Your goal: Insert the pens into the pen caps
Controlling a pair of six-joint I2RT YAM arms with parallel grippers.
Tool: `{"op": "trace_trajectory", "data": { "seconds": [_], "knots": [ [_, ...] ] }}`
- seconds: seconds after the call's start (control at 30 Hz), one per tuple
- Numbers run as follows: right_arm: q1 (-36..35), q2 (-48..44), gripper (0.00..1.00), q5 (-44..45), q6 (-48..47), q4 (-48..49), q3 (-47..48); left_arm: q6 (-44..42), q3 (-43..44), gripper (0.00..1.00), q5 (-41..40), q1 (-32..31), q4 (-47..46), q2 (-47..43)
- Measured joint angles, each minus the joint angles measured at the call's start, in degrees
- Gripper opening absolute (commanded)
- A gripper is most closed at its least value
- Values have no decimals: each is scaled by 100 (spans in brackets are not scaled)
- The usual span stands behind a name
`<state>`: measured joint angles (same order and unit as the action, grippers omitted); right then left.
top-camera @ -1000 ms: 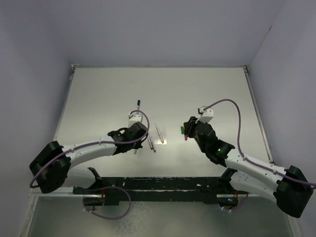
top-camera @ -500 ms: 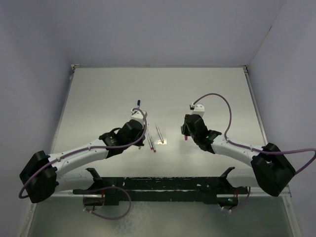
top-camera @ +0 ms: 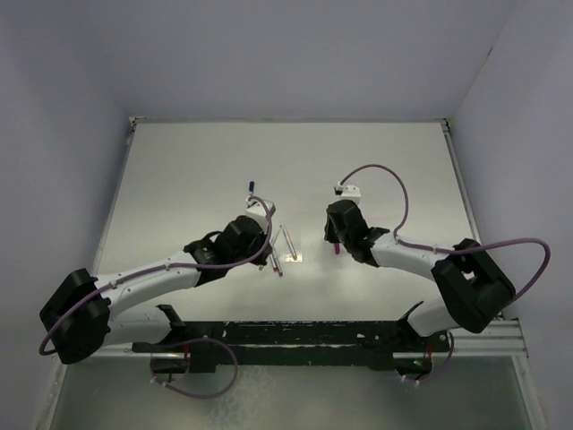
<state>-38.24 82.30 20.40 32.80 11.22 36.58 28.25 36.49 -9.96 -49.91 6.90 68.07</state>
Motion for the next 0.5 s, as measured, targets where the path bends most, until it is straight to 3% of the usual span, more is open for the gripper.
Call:
{"op": "trace_trajectory", "data": {
  "seconds": [0.5],
  "knots": [
    [0,732,24,96,-166,175,350,-26,-76,0,299,0,-249,208]
  ]
}}
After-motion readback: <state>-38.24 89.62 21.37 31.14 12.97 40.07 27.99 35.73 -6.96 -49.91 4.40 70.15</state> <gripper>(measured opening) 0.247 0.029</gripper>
